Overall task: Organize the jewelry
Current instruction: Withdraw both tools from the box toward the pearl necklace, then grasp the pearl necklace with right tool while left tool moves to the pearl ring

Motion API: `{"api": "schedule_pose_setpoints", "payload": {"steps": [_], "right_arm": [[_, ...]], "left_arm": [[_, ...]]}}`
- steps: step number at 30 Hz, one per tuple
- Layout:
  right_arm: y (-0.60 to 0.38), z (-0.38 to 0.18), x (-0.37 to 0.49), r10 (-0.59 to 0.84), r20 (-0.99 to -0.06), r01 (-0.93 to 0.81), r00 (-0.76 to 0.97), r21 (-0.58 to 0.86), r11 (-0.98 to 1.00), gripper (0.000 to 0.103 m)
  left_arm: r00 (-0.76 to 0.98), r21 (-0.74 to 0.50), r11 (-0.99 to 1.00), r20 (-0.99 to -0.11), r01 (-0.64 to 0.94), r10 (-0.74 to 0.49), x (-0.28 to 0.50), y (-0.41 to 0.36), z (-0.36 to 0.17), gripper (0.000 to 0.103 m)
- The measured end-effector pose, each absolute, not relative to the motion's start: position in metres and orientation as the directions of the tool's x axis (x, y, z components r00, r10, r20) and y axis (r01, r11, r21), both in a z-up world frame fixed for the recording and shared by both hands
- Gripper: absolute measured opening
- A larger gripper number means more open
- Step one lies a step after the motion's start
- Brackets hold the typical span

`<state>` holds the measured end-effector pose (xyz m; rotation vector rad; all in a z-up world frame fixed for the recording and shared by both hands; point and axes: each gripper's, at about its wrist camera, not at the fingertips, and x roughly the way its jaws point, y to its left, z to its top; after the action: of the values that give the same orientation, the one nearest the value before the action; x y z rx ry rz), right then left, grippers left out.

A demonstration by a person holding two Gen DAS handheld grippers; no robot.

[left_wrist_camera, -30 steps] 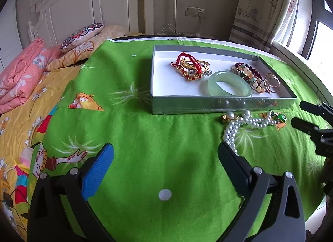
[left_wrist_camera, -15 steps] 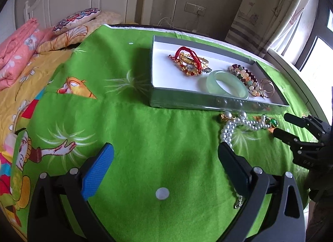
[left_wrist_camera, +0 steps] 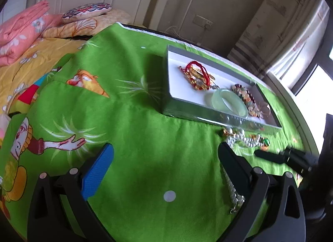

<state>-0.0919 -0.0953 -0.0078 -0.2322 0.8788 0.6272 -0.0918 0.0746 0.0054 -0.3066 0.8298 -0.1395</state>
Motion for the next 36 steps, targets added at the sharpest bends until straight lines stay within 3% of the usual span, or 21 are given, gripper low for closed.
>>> {"api": "schedule_pose_setpoints", "payload": {"steps": [4,10,13,15,23,31,36], "right_arm": [[-0.076,-0.009,-0.098,0.409,-0.787,-0.595,0.461,0.067,0.801,0.056],[-0.052,-0.013,-0.111,0.331,-0.791,-0.616,0.515,-0.072,0.784,0.056],[-0.064,-0.011,-0.123,0.358,-0.778,-0.659,0.516,-0.093,0.747,0.015],[-0.083,-0.011,-0.133,0.330,-0.770,-0.644,0.547,-0.135,0.753,0.007],[-0.214,-0.010,-0.135,0.187,-0.746,-0.386,0.640,-0.101,0.917,0.007],[-0.251,-0.014,-0.153,0.172,-0.725,-0.320,0.667,-0.071,0.945,0.007],[-0.254,-0.016,-0.147,0.183,-0.721,-0.323,0.668,-0.059,0.944,0.007]], "left_arm": [[0.671,-0.323,0.946,-0.701,0.005,-0.242,-0.092,0.076,0.006,0.099],[0.670,-0.327,0.945,-0.700,0.007,-0.247,-0.092,0.077,0.006,0.099],[0.669,-0.324,0.946,-0.701,0.007,-0.245,-0.092,0.076,0.006,0.099],[0.670,-0.324,0.946,-0.701,0.007,-0.245,-0.092,0.076,0.006,0.099],[0.653,-0.244,0.970,-0.734,0.000,-0.185,-0.090,0.060,0.005,0.100],[0.645,-0.050,0.989,-0.753,0.141,-0.130,-0.092,-0.004,0.010,0.098],[0.603,0.027,0.979,-0.791,0.200,-0.101,-0.071,-0.034,0.004,0.084]]}}
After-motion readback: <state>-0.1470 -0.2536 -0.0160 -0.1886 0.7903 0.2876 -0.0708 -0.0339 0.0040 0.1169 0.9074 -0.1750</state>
